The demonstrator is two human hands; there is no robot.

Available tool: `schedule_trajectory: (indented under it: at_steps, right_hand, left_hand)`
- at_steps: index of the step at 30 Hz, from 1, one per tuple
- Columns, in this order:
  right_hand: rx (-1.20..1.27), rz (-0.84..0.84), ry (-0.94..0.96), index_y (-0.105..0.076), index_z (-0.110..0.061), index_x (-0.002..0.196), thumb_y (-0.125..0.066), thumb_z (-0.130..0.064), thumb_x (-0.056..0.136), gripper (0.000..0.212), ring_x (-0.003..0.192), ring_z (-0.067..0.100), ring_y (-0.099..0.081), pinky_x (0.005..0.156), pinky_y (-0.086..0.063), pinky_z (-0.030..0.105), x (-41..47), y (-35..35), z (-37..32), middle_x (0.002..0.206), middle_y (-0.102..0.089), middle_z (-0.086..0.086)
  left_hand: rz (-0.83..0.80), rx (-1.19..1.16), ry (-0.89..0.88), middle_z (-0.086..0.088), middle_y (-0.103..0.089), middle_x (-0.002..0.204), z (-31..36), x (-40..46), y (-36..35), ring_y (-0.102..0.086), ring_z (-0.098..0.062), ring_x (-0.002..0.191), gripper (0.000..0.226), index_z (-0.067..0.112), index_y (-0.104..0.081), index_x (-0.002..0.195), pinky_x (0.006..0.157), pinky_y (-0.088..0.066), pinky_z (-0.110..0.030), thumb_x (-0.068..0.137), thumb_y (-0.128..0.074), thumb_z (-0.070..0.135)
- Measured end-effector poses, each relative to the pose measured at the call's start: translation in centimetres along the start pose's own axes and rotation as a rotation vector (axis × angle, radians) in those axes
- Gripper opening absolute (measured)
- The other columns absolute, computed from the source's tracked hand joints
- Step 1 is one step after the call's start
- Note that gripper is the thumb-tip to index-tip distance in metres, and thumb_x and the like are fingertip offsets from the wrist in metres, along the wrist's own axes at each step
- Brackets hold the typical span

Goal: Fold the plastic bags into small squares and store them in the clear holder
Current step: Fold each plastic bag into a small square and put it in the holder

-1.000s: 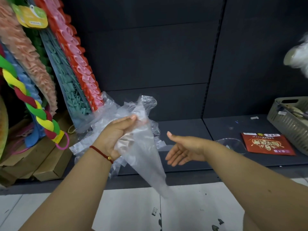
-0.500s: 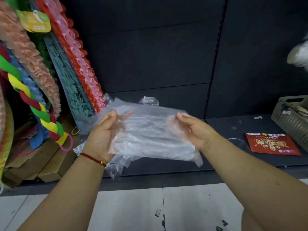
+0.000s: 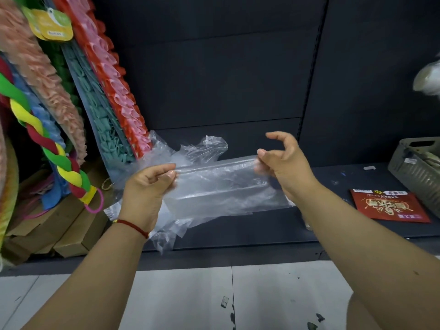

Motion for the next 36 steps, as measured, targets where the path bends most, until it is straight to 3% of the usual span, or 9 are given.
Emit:
schedule_trajectory:
  at_steps: [5, 12, 15, 17, 20, 24, 27, 33, 36]
  right_hand:
    - [-0.193, -0.191, -0.002, -0.069, -0.025, 0.108, -0.074, -0.007, 0.084, 0.031, 0.083, 0.012, -0.057, 0.084, -0.051, 0.028, -0.1, -0.6, 0.0, 0.092, -0.061, 0.004]
    - [-0.446, -0.084, 0.086, -0.071, -0.024, 0.087, -0.072, -0.013, 0.087, 0.012, 0.078, 0.013, -0.063, 0.067, -0.055, 0.021, 0.1, -0.3, -0.9, 0.087, -0.069, -0.005]
    - [-0.533, -0.053, 0.131, -0.070, -0.025, 0.081, -0.069, -0.019, 0.089, 0.011, 0.079, 0.007, -0.059, 0.072, -0.051, 0.017, 0.2, -0.3, -1.3, 0.093, -0.060, -0.009]
    - [-0.534, -0.035, 0.147, -0.067, -0.023, 0.080, -0.067, -0.020, 0.091, 0.011, 0.082, 0.003, -0.054, 0.074, -0.042, 0.009, 0.3, -0.3, -1.5, 0.099, -0.052, -0.008]
    - [-0.458, -0.047, 0.101, -0.063, -0.014, 0.089, -0.056, -0.024, 0.097, 0.014, 0.086, 0.006, -0.053, 0.074, -0.042, 0.014, 0.1, -0.5, -1.4, 0.102, -0.055, -0.005]
    - [-0.594, 0.003, 0.167, -0.046, -0.017, 0.094, -0.039, -0.031, 0.104, 0.018, 0.075, 0.005, -0.049, 0.064, -0.039, 0.010, -0.8, -1.3, -1.7, 0.085, -0.054, -0.008]
    - [-0.649, 0.024, 0.260, -0.040, -0.016, 0.098, -0.035, -0.031, 0.104, 0.017, 0.067, 0.010, -0.049, 0.061, -0.041, 0.031, -1.3, -1.7, -2.2, 0.077, -0.053, -0.004]
    - [-0.576, 0.063, 0.229, -0.044, -0.018, 0.104, -0.048, -0.035, 0.100, 0.018, 0.063, 0.014, -0.046, 0.055, -0.039, 0.029, -0.6, -1.0, -2.2, 0.069, -0.049, -0.002]
    - [-0.465, -0.060, 0.120, -0.034, -0.031, 0.138, -0.059, -0.040, 0.093, 0.053, 0.060, 0.017, -0.041, 0.057, -0.040, 0.024, -0.4, -0.8, -1.6, 0.068, -0.042, 0.010]
  left_hand:
    - [-0.020, 0.045, 0.005, 0.005, -0.071, 0.083, 0.1, 0.0, 0.2, -0.065, -0.004, 0.075, 0.025, 0.018, -0.070, 0.099, 0.079, -0.054, -0.015, 0.085, -0.068, -0.002]
    - [0.038, 0.349, -0.099, 0.001, -0.063, 0.077, 1.1, -0.2, 0.9, -0.056, -0.010, 0.072, 0.013, 0.023, -0.069, 0.086, 0.067, -0.047, -0.014, 0.085, -0.073, 0.011]
    - [0.053, 0.392, -0.130, 0.003, -0.056, 0.070, 1.2, 0.0, 1.0, -0.047, -0.008, 0.062, 0.014, 0.021, -0.065, 0.076, 0.061, -0.043, -0.020, 0.087, -0.071, 0.015]
    - [0.047, 0.325, -0.117, 0.006, -0.056, 0.076, 1.3, 0.1, 0.7, -0.049, -0.008, 0.069, 0.017, 0.020, -0.062, 0.075, 0.070, -0.041, -0.022, 0.090, -0.067, 0.016]
    - [0.035, 0.206, -0.143, 0.007, -0.060, 0.084, 1.7, -0.3, -0.3, -0.054, -0.003, 0.077, 0.019, 0.021, -0.054, 0.080, 0.076, -0.042, -0.019, 0.096, -0.057, 0.013]
    - [0.094, 0.289, -0.355, 0.001, -0.059, 0.072, 2.0, -1.2, -1.3, -0.056, -0.003, 0.062, 0.021, 0.030, -0.041, 0.086, 0.065, -0.048, -0.022, 0.102, -0.046, 0.017]
    - [0.179, 0.375, -0.457, 0.001, -0.049, 0.061, 2.4, -1.6, -1.6, -0.045, -0.005, 0.048, 0.022, 0.032, -0.037, 0.085, 0.049, -0.037, -0.018, 0.102, -0.046, 0.021]
    - [0.207, 0.301, -0.401, 0.000, -0.045, 0.058, 2.3, -0.8, -1.7, -0.040, -0.008, 0.046, 0.023, 0.030, -0.040, 0.084, 0.047, -0.036, -0.020, 0.100, -0.050, 0.017]
    - [0.269, 0.242, -0.291, 0.000, -0.047, 0.061, 1.2, 0.2, -1.0, -0.044, -0.011, 0.051, 0.017, 0.031, -0.045, 0.087, 0.054, -0.042, -0.029, 0.098, -0.055, 0.023]
Point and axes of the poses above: each hand's wrist, its own x-axis towards the middle knuckle, its own y-axis out of the back of the hand, z = x × y, the point moved 5 cm from there along x, towards the middle knuckle
